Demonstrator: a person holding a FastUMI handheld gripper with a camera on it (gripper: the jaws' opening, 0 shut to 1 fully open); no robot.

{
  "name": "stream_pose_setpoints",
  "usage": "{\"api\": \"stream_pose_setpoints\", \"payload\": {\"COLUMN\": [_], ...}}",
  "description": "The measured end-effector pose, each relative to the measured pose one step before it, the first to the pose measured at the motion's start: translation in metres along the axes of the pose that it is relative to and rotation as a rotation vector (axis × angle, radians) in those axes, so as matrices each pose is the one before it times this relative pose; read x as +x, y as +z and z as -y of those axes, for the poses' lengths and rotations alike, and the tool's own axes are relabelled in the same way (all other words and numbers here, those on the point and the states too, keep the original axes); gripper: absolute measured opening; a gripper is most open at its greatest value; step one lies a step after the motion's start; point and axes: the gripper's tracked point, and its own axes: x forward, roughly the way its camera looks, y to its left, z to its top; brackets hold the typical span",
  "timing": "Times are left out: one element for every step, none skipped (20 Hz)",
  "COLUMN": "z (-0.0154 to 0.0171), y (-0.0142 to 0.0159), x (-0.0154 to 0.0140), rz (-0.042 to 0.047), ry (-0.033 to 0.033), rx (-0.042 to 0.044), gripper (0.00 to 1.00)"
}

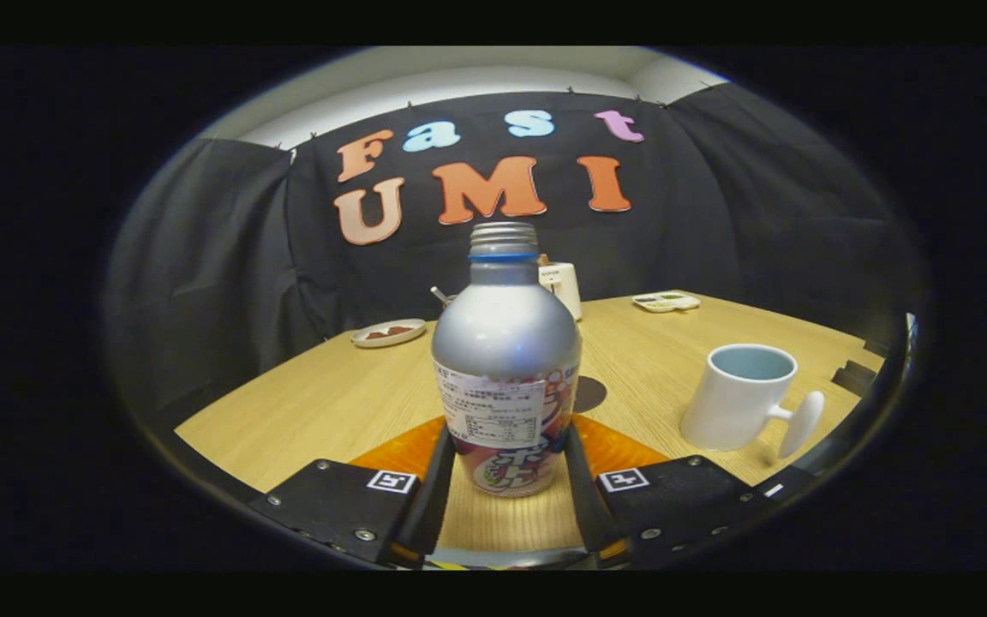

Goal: Take the bottle from table, then pour the juice into the cup, finally place the bottle on the coaster

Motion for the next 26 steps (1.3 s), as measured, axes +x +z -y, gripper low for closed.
{"api": "stream_pose_setpoints", "payload": {"z": [-0.00028,0.00009,0.00099,0.00045,0.00211,0.00385,0.00143,0.00003,-0.00128,-0.00311,-0.00268,-0.00458,-0.00534,-0.00326,-0.00068,0.00053,-0.00046,-0.00056,-0.00120,-0.00164,-0.00201,-0.00272,-0.00090,0.00125,0.00066,-0.00135], "y": [0.00436,0.00448,0.00421,0.00364,0.00259,0.00061,0.00282,0.00251,0.00345,0.00266,0.00218,0.00088,-0.00160,-0.00109,0.00000,-0.00223,-0.00041,0.00120,0.00271,0.00332,0.00130,0.00064,0.00015,-0.00007,0.00179,0.00115], "x": [-0.00172,-0.00019,-0.00014,0.00000,-0.00058,-0.00117,-0.00027,-0.00094,0.00068,0.00043,0.00097,0.00093,0.00124,0.00516,0.00405,0.00017,0.00082,-0.00298,-0.00306,-0.00041,0.00039,0.00107,0.00033,-0.00278,-0.00064,0.00053], "rz": [0.00877,0.00401,0.00405,0.00340,-0.00403,-0.00628,-0.00135,0.00018,0.00244,-0.00108,-0.00240,-0.00399,-0.01622,-0.00440,-0.00240,-0.00540,0.00485,0.00680,0.01130,0.00952,0.00126,-0.00056,-0.00202,0.00407,0.00066,0.00218], "ry": [0.01074,0.00524,0.00629,0.00807,0.00004,-0.00871,-0.00227,0.00089,0.00636,0.00941,0.00880,0.01569,0.02244,0.00327,-0.00484,-0.00280,-0.00297,0.00108,0.00210,-0.00185,0.00264,0.00020,0.00386,0.00385,0.00516,0.00440], "rx": [0.03846,0.04121,0.04276,0.04037,0.03861,0.04284,0.04299,0.04715,0.05315,0.05166,0.05516,0.05666,0.04832,0.04599,0.04229,0.04134,0.03859,0.03643,0.03250,0.03546,0.02506,0.02425,0.02123,0.02284,0.02260,0.02386], "gripper": [0.63,0.63,0.63,0.63,0.62,0.63,0.63,0.63,0.62,0.63,0.63,0.63,0.62,0.63,0.63,0.63,0.63,0.63,0.62,0.62,0.62,0.62,0.62,0.62,0.62,0.63]}}
